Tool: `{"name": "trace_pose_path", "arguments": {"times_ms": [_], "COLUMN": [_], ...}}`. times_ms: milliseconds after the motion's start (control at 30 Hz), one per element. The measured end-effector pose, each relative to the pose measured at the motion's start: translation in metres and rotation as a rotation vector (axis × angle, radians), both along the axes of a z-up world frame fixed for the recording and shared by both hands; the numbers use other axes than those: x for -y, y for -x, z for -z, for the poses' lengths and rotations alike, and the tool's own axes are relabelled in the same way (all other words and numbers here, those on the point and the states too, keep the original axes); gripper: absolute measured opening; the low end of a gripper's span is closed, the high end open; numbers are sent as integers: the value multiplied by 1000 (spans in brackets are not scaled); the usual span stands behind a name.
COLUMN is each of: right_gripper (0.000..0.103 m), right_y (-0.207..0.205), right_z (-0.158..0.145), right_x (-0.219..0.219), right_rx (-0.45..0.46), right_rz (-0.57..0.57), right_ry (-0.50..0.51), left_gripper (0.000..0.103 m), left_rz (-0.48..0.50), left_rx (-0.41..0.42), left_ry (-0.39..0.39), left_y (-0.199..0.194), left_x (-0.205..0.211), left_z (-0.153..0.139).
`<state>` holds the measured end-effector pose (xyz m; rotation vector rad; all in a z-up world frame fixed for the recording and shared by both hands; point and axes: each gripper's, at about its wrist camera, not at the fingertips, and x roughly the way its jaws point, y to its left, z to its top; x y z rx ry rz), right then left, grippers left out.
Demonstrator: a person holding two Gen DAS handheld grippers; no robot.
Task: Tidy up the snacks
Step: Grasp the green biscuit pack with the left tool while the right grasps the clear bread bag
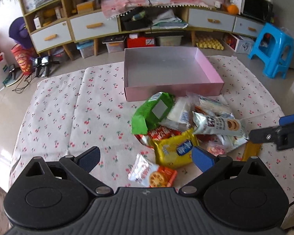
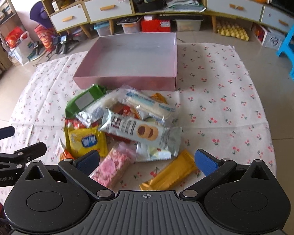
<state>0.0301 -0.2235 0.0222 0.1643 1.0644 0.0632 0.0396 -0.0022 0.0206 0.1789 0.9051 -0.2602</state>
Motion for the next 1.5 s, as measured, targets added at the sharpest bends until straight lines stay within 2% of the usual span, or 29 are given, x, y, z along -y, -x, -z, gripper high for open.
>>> {"name": "trace_pose_path", "arguments": {"times_ms": [100, 233, 433, 567, 833, 967, 1033, 1133, 1267, 1367, 1500], "right_gripper": [103, 102, 100, 98, 87, 85, 85, 81, 79, 74, 60], "right_y": [-13, -33, -50, -60, -88, -95, -98, -99, -100, -100, -99], "right_z": [6, 27, 34, 39, 69, 79, 82, 82, 83, 82, 79], "right_x": [10, 32, 55, 54, 48, 35, 30, 22, 13, 10, 7], "right_rx": [28, -12, 56, 101, 68, 60, 58, 74, 81, 77, 67], "right_rz": [-25, -33, -32, -78, -63, -78, -70, -67, -83, -89, -91], "right_ry": [-58, -191, -199, -177, -195, -177, -159, -142, -97, -72, -46], "left_gripper": [98, 92, 82, 80, 69, 64, 63, 62, 61, 58, 52], "left_rz": [-33, -21, 33, 74, 58, 56, 45, 32, 33, 13, -5], "left_rx": [-2, -9, -78, -68, -101, -131, -156, -184, -179, -189, -199], "left_ry": [20, 100, 262, 310, 330, 329, 315, 337, 316, 307, 296], "left_y": [-16, -41, -75, -87, -109, -112, -115, -116, -115, -116, -115], "left_x": [-7, -17, -25, -20, -15, -14, -12, -13, -12, -13, -14], "left_z": [9, 20, 36, 41, 55, 63, 67, 69, 68, 66, 62]}}
